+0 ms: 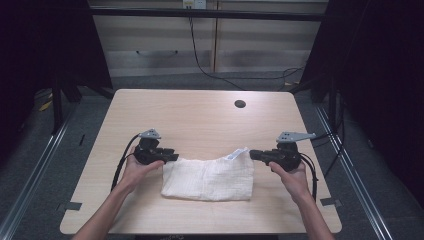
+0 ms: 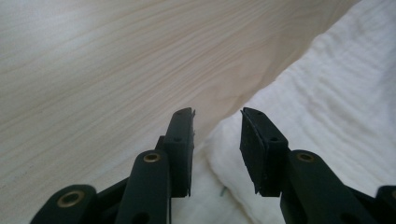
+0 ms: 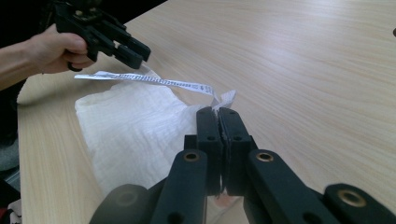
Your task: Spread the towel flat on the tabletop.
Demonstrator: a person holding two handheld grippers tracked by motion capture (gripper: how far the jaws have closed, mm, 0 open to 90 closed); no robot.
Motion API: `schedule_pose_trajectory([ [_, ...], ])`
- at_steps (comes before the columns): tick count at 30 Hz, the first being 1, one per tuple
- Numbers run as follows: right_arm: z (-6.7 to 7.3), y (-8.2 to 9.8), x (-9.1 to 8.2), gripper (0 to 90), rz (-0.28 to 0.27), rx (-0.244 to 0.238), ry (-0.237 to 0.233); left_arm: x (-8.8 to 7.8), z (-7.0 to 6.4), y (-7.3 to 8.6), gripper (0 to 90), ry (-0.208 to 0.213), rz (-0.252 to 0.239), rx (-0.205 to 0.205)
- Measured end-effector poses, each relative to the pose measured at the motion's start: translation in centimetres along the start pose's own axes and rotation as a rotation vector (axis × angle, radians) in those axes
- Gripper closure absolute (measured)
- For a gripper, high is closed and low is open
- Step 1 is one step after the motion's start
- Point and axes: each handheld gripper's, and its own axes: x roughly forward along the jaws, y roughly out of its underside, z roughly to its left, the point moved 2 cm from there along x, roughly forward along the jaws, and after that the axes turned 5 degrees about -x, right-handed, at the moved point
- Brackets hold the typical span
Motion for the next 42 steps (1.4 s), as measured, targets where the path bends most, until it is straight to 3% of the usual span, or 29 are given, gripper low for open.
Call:
schedule_pose_trajectory([
  [2, 0.0, 0.1, 0.0, 88.5, 0.000, 0.002, 0.000, 0.6, 0.4, 0.2, 64.5, 0.010, 0.013, -0.014],
  [8, -0.2, 0.3, 0.1, 88.5, 0.001, 0.005, 0.001, 1.6, 0.5, 0.6, 69.0, 0.011, 0.031, 0.002],
  [18, -0.4, 0.4, 0.3, 88.5, 0.004, 0.013, 0.004, 1.9, 0.1, 0.8, 85.3, 0.029, 0.058, 0.071],
  [24, -0.5, 0.4, 0.1, 88.5, 0.003, 0.014, 0.007, 1.3, -0.2, 0.5, 88.0, 0.026, 0.029, 0.069],
  [33, -0.6, 0.1, -0.4, 88.5, -0.013, 0.014, 0.016, -1.0, -1.1, -0.4, 87.8, 0.058, -0.045, 0.086],
  [42, -0.5, 0.1, -0.1, 88.4, -0.010, 0.019, 0.012, -0.6, -1.1, -0.3, 87.0, 0.046, -0.050, 0.096],
])
